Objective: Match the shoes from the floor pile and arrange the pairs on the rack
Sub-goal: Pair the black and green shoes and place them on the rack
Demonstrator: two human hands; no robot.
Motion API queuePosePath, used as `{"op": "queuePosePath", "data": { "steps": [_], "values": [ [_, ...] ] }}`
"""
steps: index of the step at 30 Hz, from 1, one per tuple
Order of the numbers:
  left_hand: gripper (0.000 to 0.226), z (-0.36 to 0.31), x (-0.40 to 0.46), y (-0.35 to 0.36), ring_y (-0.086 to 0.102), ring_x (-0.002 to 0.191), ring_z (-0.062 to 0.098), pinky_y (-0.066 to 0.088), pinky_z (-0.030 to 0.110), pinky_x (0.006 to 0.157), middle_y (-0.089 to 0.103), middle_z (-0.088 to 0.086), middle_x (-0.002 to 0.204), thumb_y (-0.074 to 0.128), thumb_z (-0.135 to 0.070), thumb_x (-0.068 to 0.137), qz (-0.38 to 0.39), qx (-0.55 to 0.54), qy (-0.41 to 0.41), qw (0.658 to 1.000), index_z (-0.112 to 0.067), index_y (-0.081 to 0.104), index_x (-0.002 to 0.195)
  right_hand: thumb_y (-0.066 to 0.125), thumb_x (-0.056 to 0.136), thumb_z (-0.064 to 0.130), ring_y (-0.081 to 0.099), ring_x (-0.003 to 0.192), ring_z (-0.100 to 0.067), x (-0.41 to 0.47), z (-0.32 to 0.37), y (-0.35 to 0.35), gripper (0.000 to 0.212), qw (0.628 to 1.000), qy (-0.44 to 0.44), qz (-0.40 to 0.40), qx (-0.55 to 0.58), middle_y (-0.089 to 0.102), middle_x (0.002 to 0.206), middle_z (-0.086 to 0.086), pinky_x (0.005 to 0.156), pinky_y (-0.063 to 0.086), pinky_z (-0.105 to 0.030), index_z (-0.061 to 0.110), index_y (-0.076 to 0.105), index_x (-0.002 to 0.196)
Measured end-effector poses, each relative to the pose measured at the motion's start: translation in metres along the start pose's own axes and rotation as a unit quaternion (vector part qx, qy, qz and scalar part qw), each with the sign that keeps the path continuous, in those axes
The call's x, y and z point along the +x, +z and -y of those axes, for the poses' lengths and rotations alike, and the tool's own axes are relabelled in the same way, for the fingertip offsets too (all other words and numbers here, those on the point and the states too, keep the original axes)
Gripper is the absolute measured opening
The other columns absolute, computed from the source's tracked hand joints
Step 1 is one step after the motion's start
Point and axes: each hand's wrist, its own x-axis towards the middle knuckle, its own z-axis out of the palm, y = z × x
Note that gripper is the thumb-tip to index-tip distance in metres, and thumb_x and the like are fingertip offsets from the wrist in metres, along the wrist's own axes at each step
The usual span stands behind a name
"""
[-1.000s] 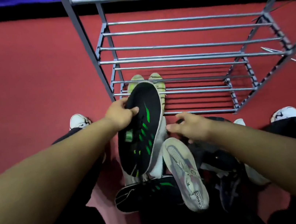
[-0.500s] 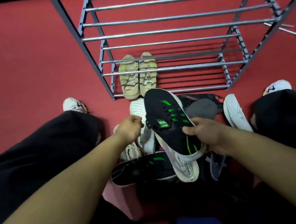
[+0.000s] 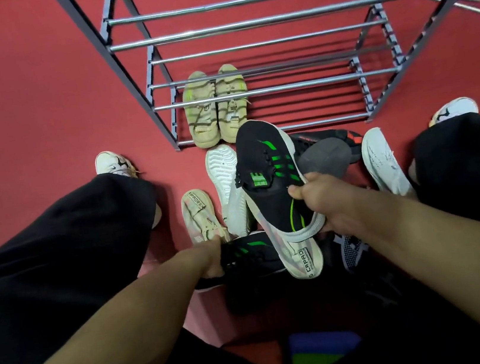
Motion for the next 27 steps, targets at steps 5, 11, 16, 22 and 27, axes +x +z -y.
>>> {"op": "queuePosePath", "data": {
  "steps": [5,11,16,22,27],
  "values": [
    [0.073,-0.003,-0.003,-0.004,0.052,0.123,0.035,0.045,0.042,0.092,0.052,0.016,0.135,0.06,-0.029,0.083,-0.039,0.077,-0.029,0.996,-0.013,0.023,0.143,0.054,0.097,0.02,0.064,0.108,-0.029,0.0,0.0,-0.001,0.013,1.0,-0.017,0.004,-0.017,0.067,0.115,-0.009,0.097,0.049,-0.042,0.021,0.058,0.109],
    [0.043,-0.02,-0.024,-0.026,0.063,0.089,0.028,0.054,0.038,0.084,0.066,0.011,0.105,0.055,-0.022,0.083,0.06,0.1,0.008,0.993,-0.008,0.058,0.123,0.054,0.097,0.021,0.062,0.106,-0.027,-0.002,0.002,-0.005,0.02,0.993,-0.033,0.012,-0.112,0.065,0.111,-0.007,0.1,0.048,-0.044,0.014,0.057,0.115],
    [0.034,-0.031,-0.067,-0.084,0.059,0.082,0.026,0.05,0.033,0.082,0.059,0.008,0.089,0.049,-0.042,0.088,0.027,0.036,0.052,0.998,-0.016,0.052,0.067,0.05,0.099,0.023,0.057,0.114,-0.032,0.002,0.011,-0.01,0.033,0.984,-0.031,0.0,-0.176,0.059,0.124,-0.012,0.099,0.046,-0.041,0.008,0.053,0.129],
    [0.033,0.001,-0.123,-0.145,0.057,0.063,0.023,0.047,0.026,0.06,0.057,0.001,0.067,0.052,-0.04,0.089,0.003,-0.078,0.01,0.997,-0.018,0.057,0.065,0.054,0.095,0.018,0.063,0.105,-0.032,0.013,0.007,-0.019,0.02,0.995,-0.039,-0.058,-0.07,0.067,0.115,-0.016,0.097,0.05,-0.043,0.011,0.063,0.111],
    [0.037,0.022,-0.119,-0.15,0.062,0.077,0.031,0.047,0.032,0.072,0.067,0.015,0.084,0.049,-0.036,0.09,-0.107,-0.184,0.019,0.977,-0.005,0.066,0.082,0.047,0.099,0.019,0.058,0.104,-0.032,0.012,0.011,-0.024,0.029,0.99,-0.022,-0.14,-0.004,0.061,0.112,-0.015,0.095,0.047,-0.044,0.006,0.057,0.121]
  ]
}}
